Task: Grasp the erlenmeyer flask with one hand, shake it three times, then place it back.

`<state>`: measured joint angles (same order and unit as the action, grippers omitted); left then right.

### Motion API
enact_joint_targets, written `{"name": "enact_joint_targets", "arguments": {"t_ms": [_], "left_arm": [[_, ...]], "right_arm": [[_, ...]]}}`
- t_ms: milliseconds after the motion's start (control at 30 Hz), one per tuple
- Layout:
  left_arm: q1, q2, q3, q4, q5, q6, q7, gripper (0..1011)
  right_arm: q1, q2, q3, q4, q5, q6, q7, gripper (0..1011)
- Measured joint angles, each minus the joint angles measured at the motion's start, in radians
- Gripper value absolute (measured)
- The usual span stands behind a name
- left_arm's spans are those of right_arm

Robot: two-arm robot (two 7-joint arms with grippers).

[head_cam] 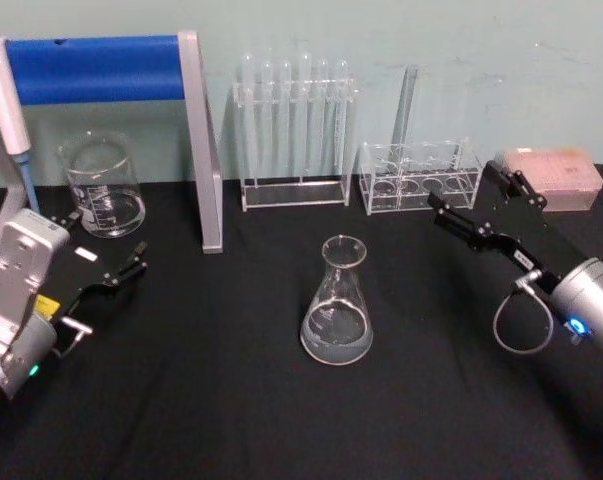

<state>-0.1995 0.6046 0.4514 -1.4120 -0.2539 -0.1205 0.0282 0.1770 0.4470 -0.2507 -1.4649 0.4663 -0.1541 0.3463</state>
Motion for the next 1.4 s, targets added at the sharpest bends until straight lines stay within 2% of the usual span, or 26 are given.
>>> {"name": "enact_joint_targets", "arguments": {"t_ms": [167, 433, 833, 1100, 1400], "left_arm": [[0.0, 0.0, 0.0, 0.0, 0.0, 0.0, 0.0, 1001], [0.0, 0.0, 0.0, 0.0, 0.0, 0.0, 0.0, 1001], [0.0, 0.0, 0.0, 0.0, 0.0, 0.0, 0.0, 1001], [0.0, 0.0, 0.0, 0.0, 0.0, 0.0, 0.0, 1001], [0.0, 0.0, 0.0, 0.0, 0.0, 0.0, 0.0, 1001]], "right_arm": [[0.019, -0.035, 0.003, 0.036, -0.047, 0.021, -0.06, 1003], [0.045, -0.068, 0.001, 0.096, -0.084, 0.071, -0.09, 1003], [0.065, -0.105, 0.002, 0.181, -0.113, 0.157, -0.101, 1003], [0.065, -0.122, 0.018, 0.188, -0.126, 0.18, -0.107, 1003], [0.064, -0.119, 0.016, 0.187, -0.126, 0.178, -0.107, 1003]]}}
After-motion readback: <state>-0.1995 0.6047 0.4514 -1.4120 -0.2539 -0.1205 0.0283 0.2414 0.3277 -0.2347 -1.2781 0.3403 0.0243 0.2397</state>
